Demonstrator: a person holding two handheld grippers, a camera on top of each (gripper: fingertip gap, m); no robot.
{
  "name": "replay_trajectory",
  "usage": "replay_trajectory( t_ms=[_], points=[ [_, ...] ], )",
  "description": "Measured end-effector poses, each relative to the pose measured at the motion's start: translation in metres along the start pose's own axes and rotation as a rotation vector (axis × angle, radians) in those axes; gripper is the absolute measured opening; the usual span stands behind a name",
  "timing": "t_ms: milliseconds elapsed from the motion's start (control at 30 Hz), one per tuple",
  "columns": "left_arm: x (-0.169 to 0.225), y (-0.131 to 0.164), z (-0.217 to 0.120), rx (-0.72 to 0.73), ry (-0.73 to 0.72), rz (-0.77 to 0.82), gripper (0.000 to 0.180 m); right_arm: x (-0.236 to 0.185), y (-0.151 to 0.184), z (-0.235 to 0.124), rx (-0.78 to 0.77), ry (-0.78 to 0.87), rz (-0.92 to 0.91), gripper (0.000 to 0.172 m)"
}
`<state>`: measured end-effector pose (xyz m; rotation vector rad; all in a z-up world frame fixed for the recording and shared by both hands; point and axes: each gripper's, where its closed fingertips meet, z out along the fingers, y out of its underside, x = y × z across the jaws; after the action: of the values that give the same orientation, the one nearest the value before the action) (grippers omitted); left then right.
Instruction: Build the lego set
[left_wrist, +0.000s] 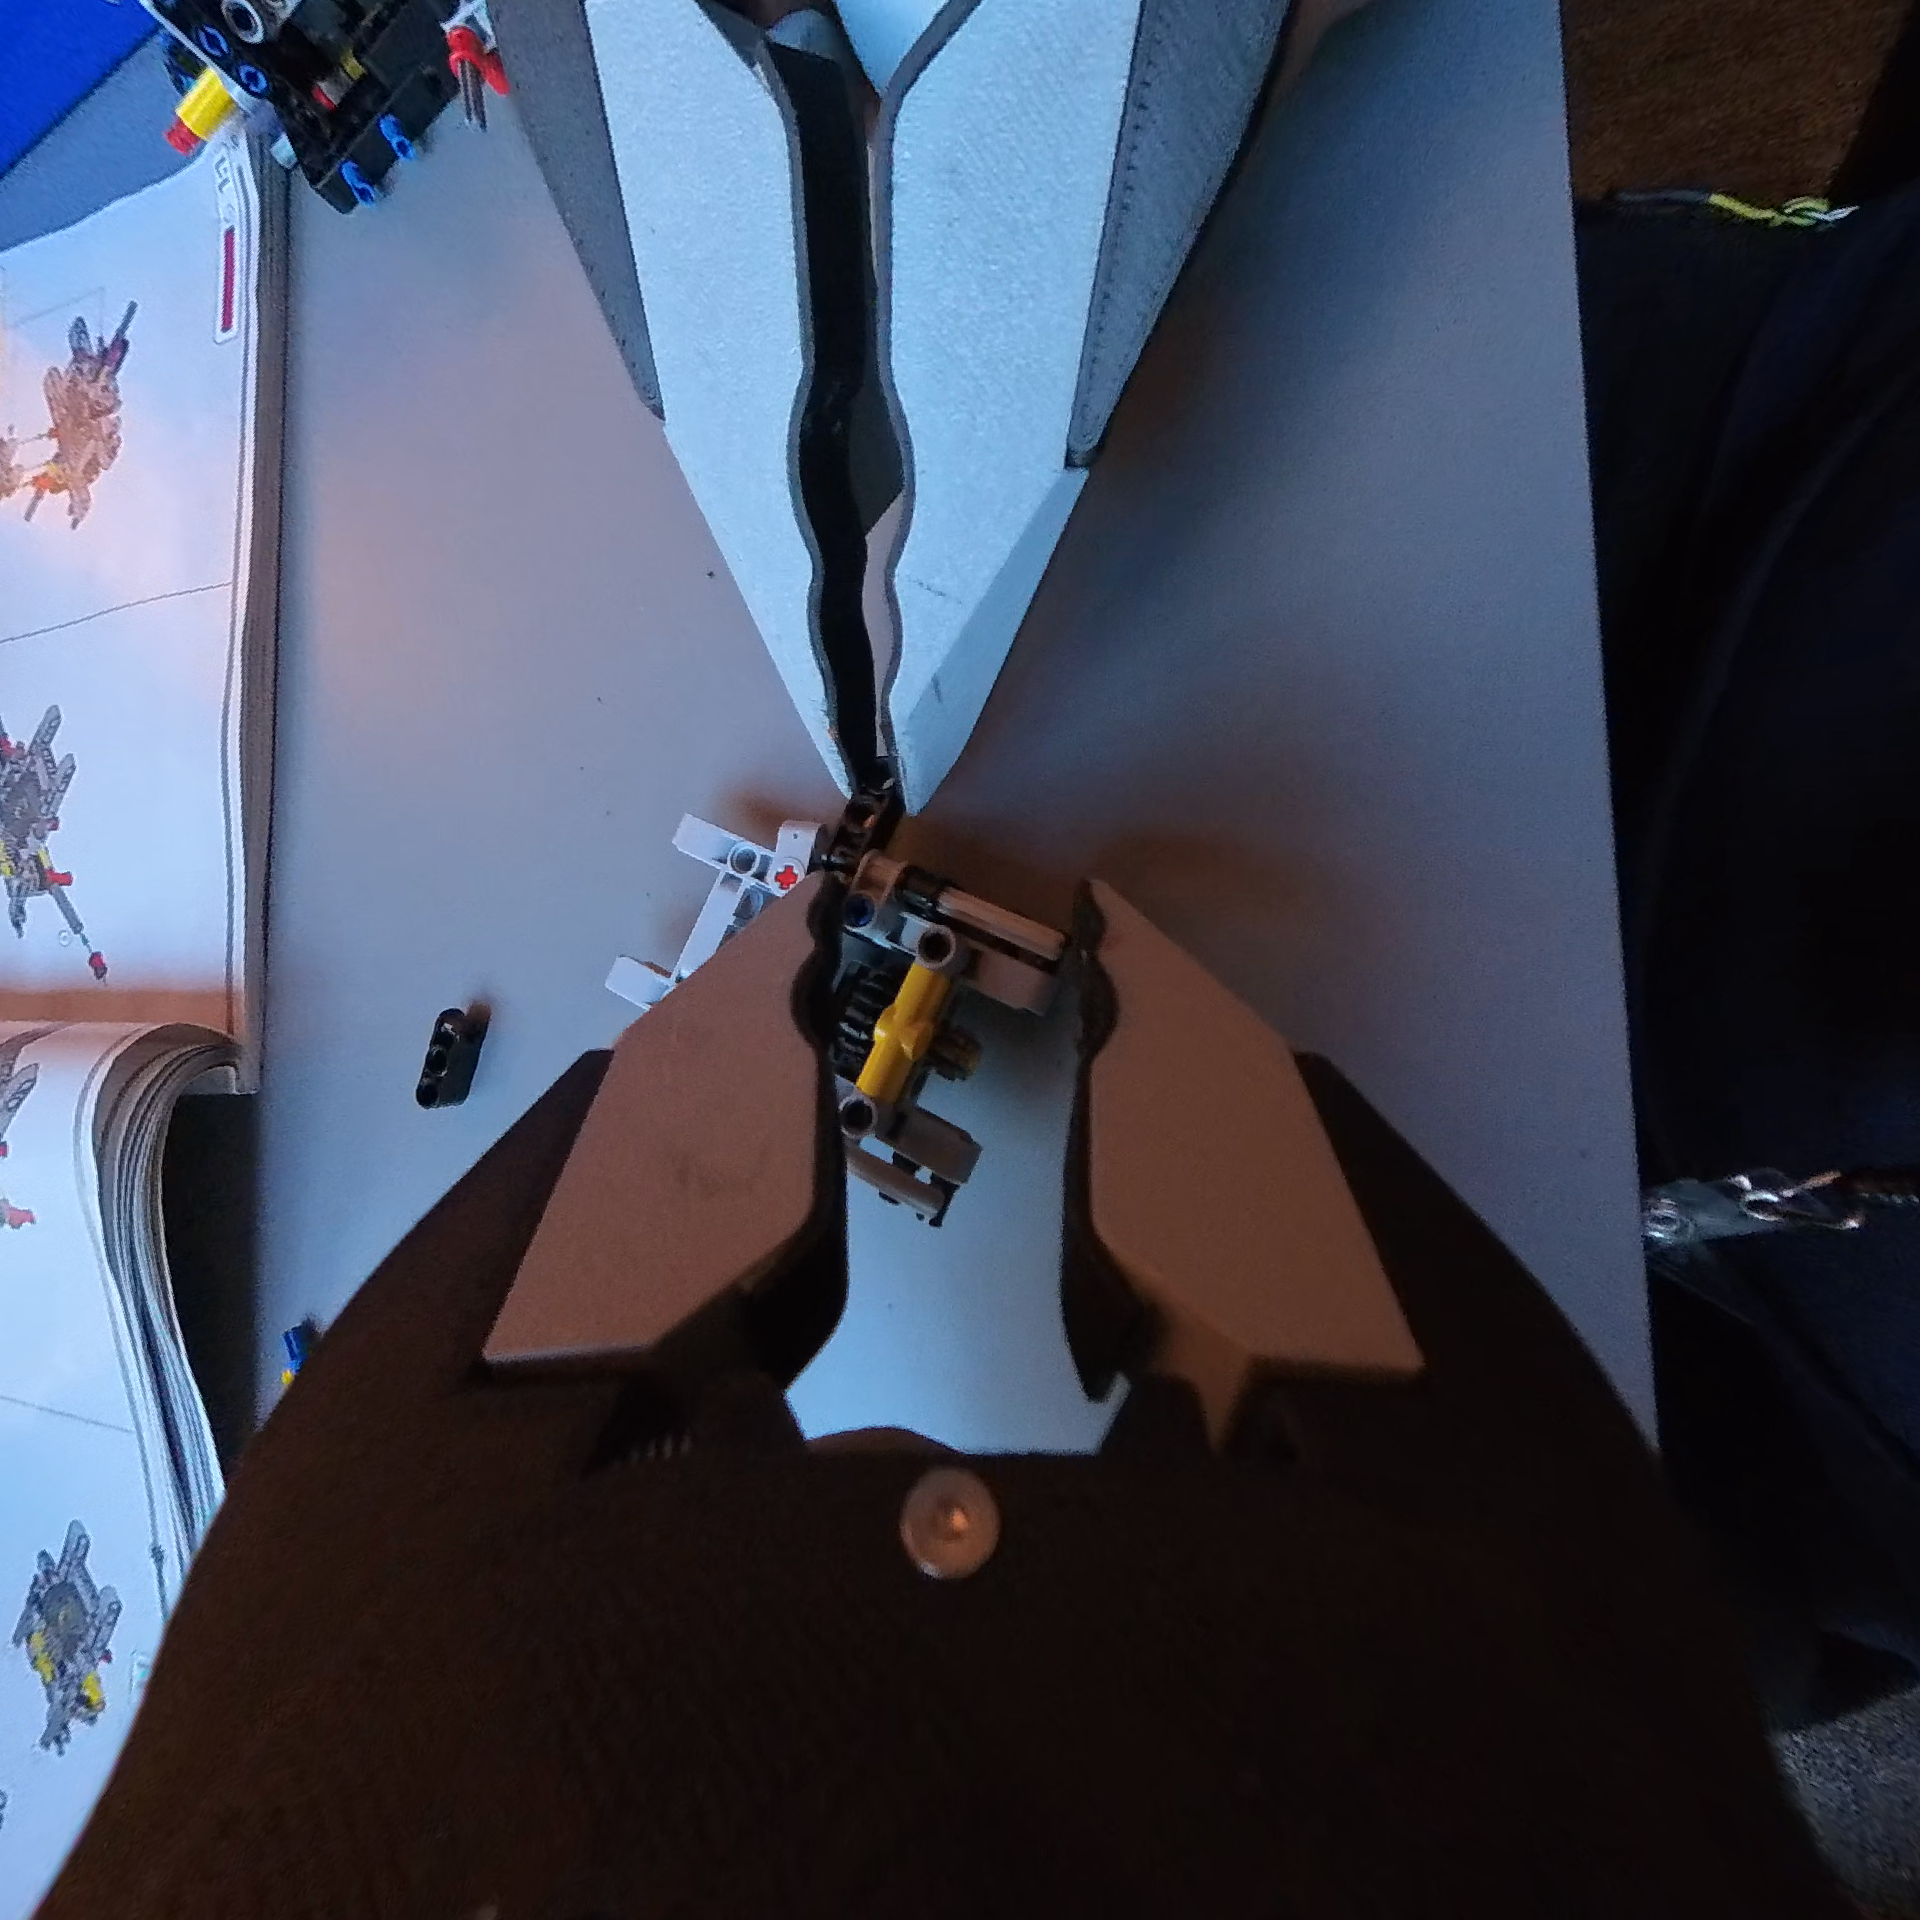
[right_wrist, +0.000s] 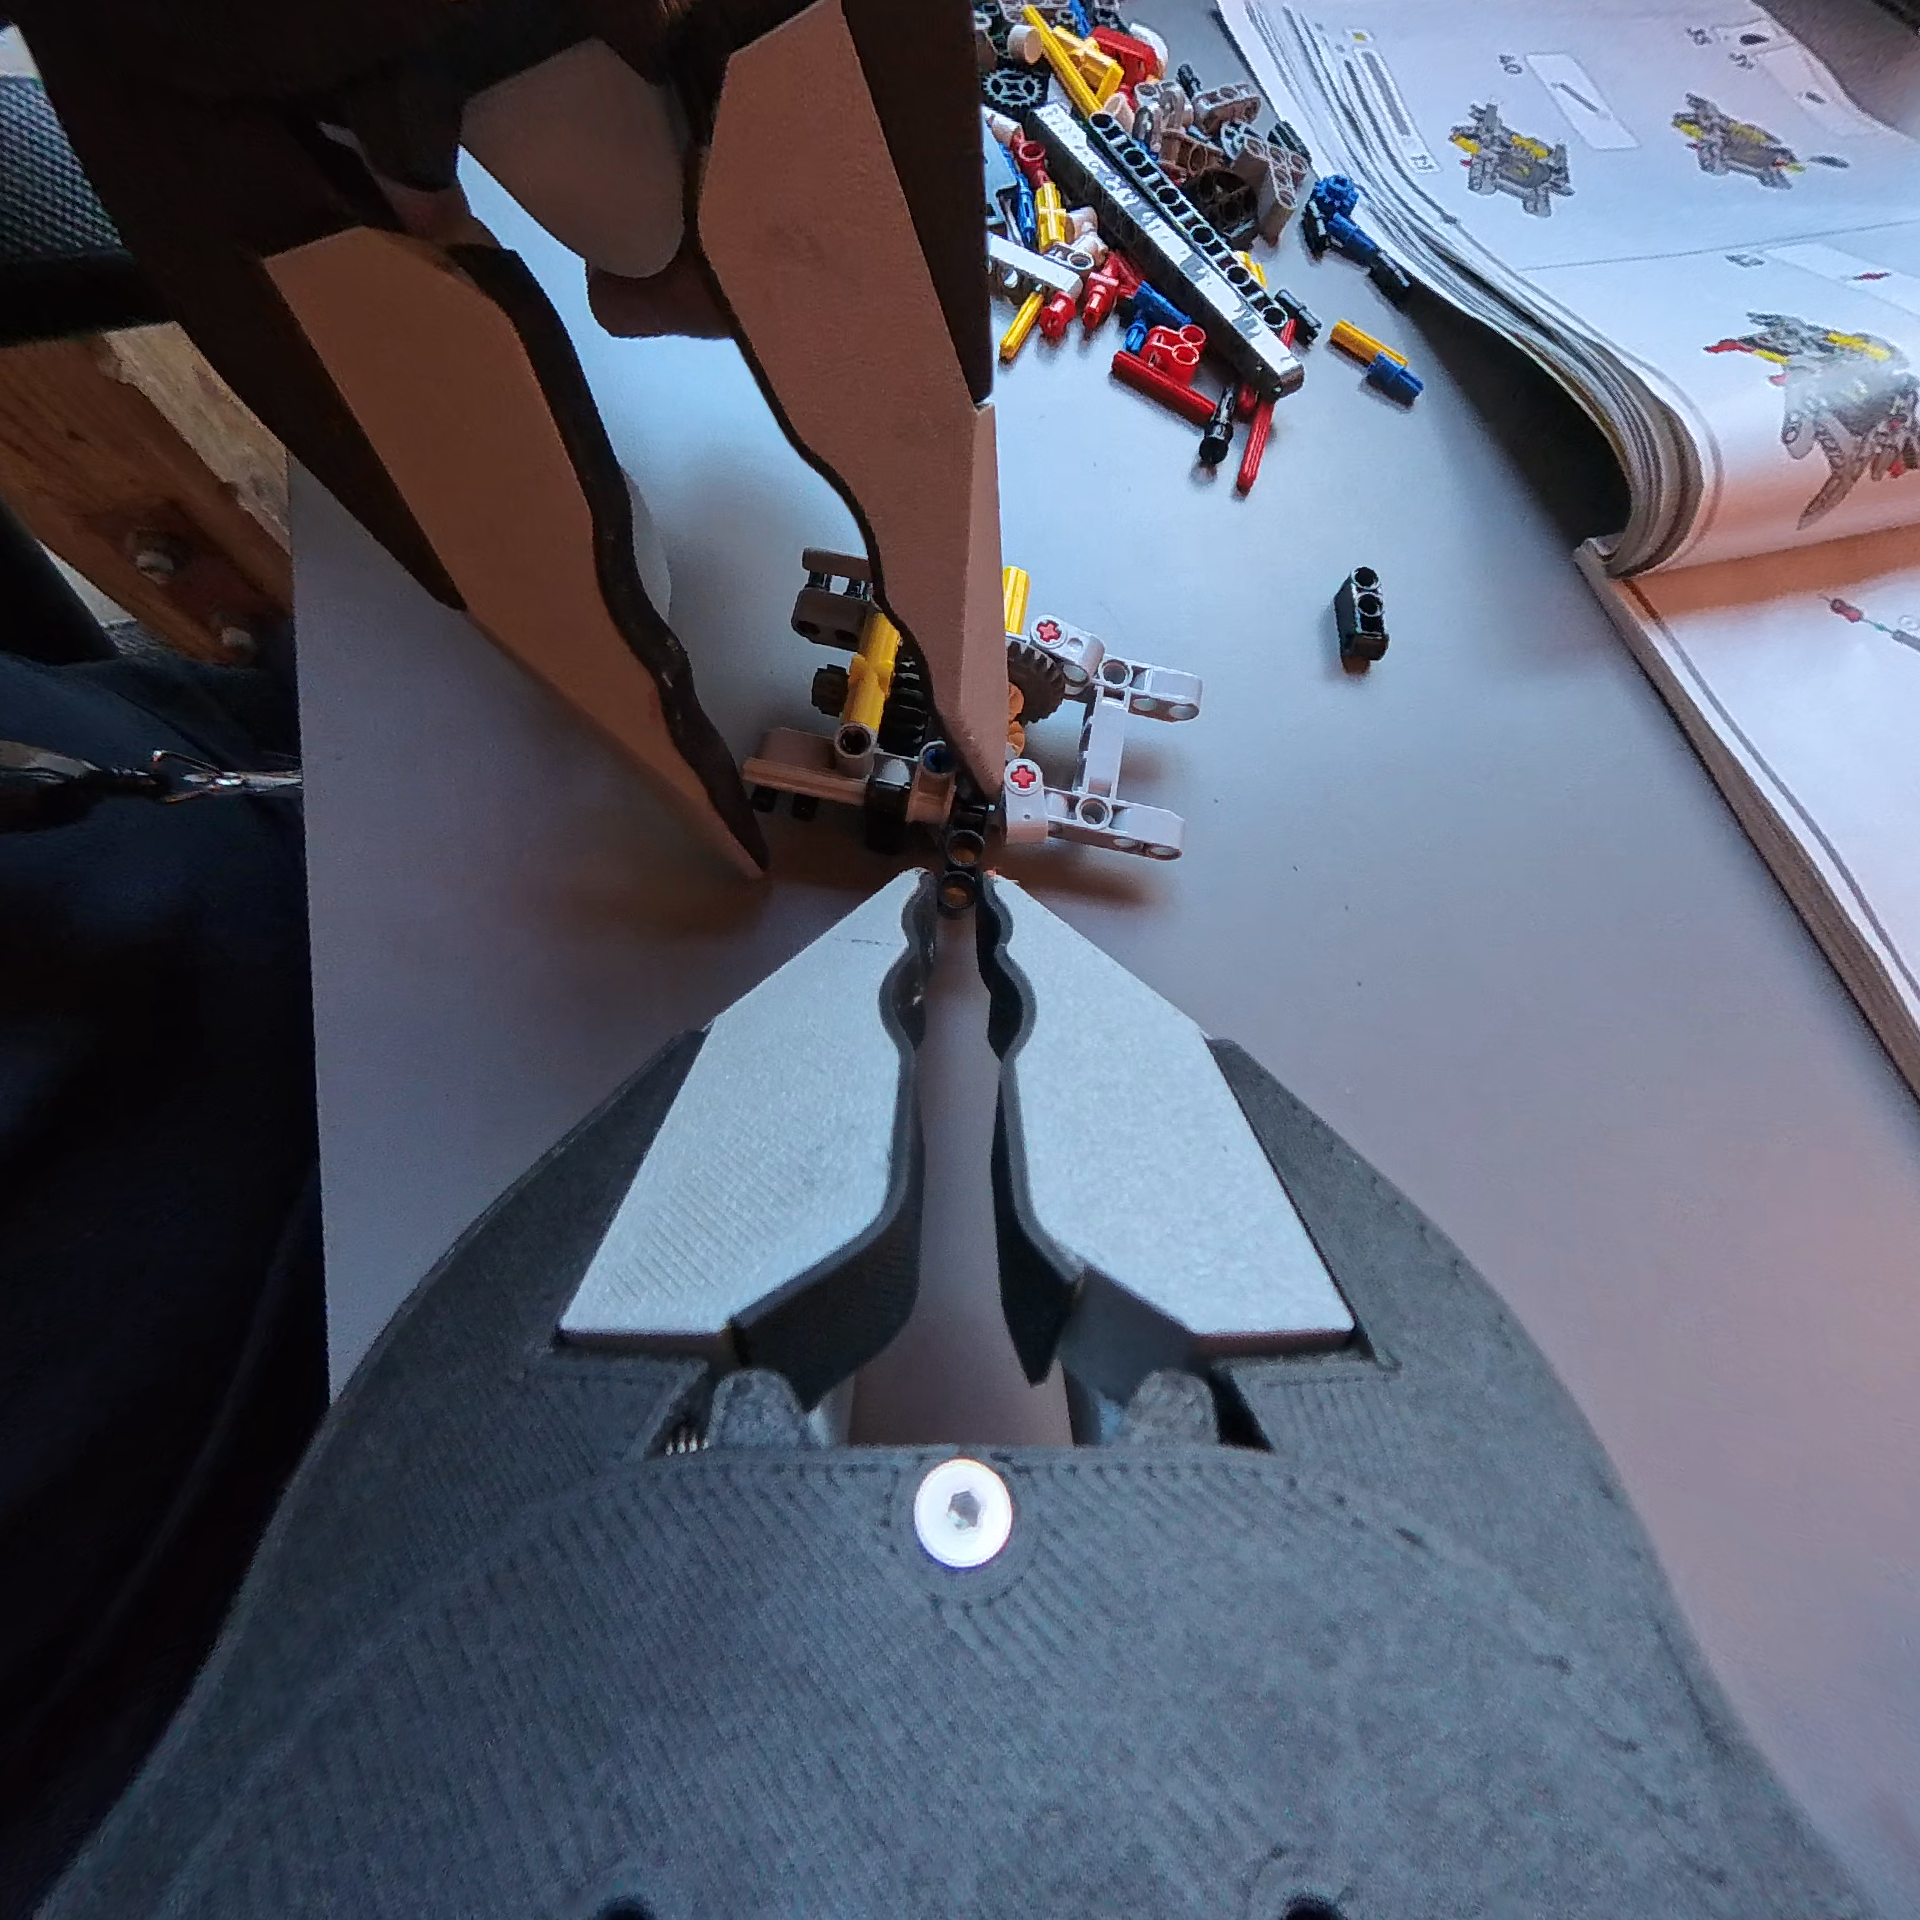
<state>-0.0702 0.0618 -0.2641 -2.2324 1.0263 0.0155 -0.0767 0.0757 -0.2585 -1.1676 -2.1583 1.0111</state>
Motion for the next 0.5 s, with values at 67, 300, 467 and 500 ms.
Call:
replay_trajectory(
  t_ms=[67, 300, 467, 500],
  points=[
    [0.0003, -0.0003, -0.0002, 0.007, 0.002, -0.007, 0.041, -0.0006, -0.0002, 0.0000, 0.002, -0.005, -0.001, 0.004],
    [0.0023, 0.0004, -0.0016, 0.002, 0.007, -0.006, 0.041, -0.0035, -0.0005, 0.0003, 0.004, -0.022, -0.010, 0.005],
    [0.0028, 0.0016, -0.0021, -0.003, -0.011, 0.027, 0.040, -0.0050, -0.0014, 0.0004, 0.007, -0.023, -0.019, 0.005],
    [0.0027, 0.0017, -0.0022, -0.002, -0.013, 0.032, 0.040, -0.0051, -0.0015, 0.0005, 0.007, -0.023, -0.020, 0.004]
  ],
)
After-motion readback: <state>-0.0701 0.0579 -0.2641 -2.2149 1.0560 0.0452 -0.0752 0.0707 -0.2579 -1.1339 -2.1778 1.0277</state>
